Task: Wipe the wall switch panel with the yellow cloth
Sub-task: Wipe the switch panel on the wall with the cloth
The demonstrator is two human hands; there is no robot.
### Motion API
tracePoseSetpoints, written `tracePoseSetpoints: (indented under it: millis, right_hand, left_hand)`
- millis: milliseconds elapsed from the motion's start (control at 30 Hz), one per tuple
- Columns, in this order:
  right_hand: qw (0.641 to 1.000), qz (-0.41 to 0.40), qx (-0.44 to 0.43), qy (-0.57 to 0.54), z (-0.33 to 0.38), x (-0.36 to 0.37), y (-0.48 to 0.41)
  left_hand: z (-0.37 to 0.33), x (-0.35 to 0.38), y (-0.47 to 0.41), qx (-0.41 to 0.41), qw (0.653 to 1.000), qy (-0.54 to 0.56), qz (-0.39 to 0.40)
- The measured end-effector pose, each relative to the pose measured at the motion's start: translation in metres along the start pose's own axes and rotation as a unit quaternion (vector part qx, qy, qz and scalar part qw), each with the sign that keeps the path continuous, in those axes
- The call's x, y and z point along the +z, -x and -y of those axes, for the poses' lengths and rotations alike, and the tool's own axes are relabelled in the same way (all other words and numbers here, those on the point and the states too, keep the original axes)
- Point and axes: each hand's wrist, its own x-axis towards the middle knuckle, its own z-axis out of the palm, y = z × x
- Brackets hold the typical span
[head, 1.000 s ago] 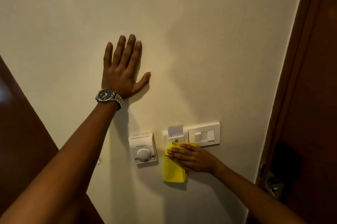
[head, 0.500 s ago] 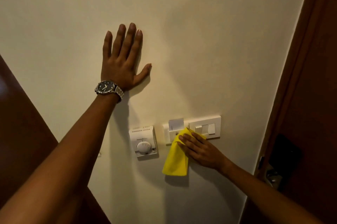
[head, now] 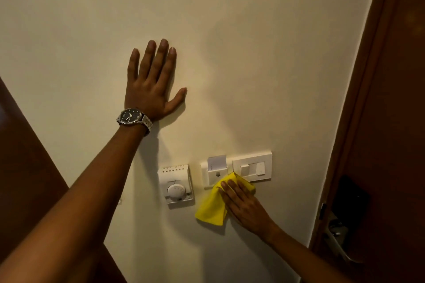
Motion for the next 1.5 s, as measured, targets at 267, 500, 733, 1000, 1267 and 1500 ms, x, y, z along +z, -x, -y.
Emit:
tracePoseSetpoints:
  millis: [267, 500, 733, 1000, 1267, 1500]
  right_hand:
    - [0.994, 0.047, 0.075, -0.061, 0.056, 0.001, -0.028]
    - [0.984, 0.013, 0.154, -0.083, 0.047, 0.007, -0.016]
    - [0.988, -0.042, 0.124, -0.087, 0.056, 0.008, -0.046]
    - [0.994, -0.061, 0.078, -0.040, 0.044, 0.013, -0.040]
    - [0.970, -0.117, 0.180, -0.109, 0.046, 0.009, -0.063]
    - [0.995, -0.075, 0.050, -0.043, 0.045, 0.016, -0.051]
  left_hand:
    - [0.002, 0.001, 0.000, 0.006, 1.000, 0.005, -0.007]
    - [0.004, 0.003, 0.002, 0.011, 1.000, 0.004, -0.012]
    - [0.001, 0.002, 0.000, 0.005, 1.000, 0.008, -0.012]
    - [0.002, -0.001, -0.002, 0.008, 1.000, -0.005, -0.009]
    - [0.001, 0.001, -0.001, 0.008, 1.000, -0.001, -0.015]
    - [0.002, 0.000, -0.001, 0.007, 1.000, 0.002, -0.007]
